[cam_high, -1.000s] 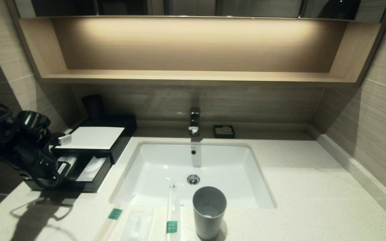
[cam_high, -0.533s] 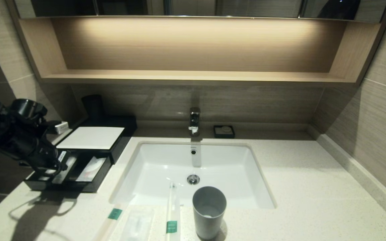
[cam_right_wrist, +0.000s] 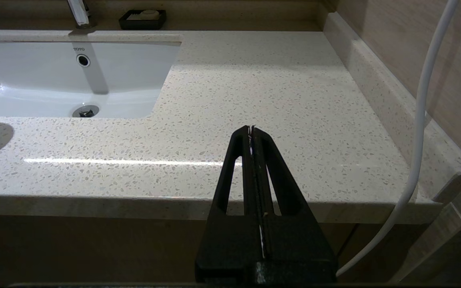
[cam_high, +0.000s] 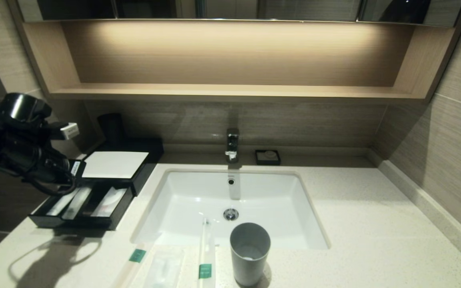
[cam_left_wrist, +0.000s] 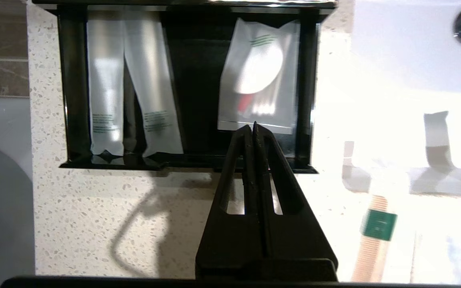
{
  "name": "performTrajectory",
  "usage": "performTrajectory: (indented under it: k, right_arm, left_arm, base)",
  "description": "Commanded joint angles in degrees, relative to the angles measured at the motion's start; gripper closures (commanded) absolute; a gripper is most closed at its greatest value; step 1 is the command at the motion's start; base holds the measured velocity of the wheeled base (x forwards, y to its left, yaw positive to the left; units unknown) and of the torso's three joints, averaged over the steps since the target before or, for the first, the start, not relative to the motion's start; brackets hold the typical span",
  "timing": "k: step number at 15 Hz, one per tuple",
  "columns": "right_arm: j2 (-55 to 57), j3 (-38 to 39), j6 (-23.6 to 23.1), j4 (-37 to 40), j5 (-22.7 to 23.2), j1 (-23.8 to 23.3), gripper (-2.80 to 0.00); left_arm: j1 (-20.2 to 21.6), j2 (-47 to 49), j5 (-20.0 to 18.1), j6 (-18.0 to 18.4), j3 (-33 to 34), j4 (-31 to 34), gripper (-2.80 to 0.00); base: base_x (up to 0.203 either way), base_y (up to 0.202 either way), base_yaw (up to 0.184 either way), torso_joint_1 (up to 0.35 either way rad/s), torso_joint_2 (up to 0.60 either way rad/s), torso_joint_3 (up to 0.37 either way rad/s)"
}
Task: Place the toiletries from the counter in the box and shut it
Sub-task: Open the drawer, then pick up the bathroom toiletry
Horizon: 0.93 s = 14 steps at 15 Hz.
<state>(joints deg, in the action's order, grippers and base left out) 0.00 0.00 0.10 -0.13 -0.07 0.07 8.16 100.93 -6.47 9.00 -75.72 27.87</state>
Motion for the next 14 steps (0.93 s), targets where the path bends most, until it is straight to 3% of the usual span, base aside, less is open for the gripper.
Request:
performTrajectory:
  k: [1, 6, 14]
  right_arm:
    - [-0.1, 0.1, 0.0, 0.0, 0.0, 0.0, 0.00]
    - [0.0, 0.1, 0.0, 0.0, 0.0, 0.0, 0.00]
    - [-0.1, 0.1, 0.0, 0.0, 0.0, 0.0, 0.00]
  left_arm:
    - [-2.5, -4.7, 0.0, -1.9, 0.9, 0.5, 0.00]
    - [-7.8, -13.6, -0.1, -2.7, 5.2, 5.3, 0.00]
    - [-13.7, -31.6, -0.3, -3.9, 18.9, 15.7, 0.00]
  base:
    - [0.000, 0.000, 0.000, 0.000, 0.00, 0.000]
    - [0.000, 0.000, 0.000, 0.000, 0.00, 0.000]
    - [0.000, 0.000, 0.000, 0.000, 0.00, 0.000]
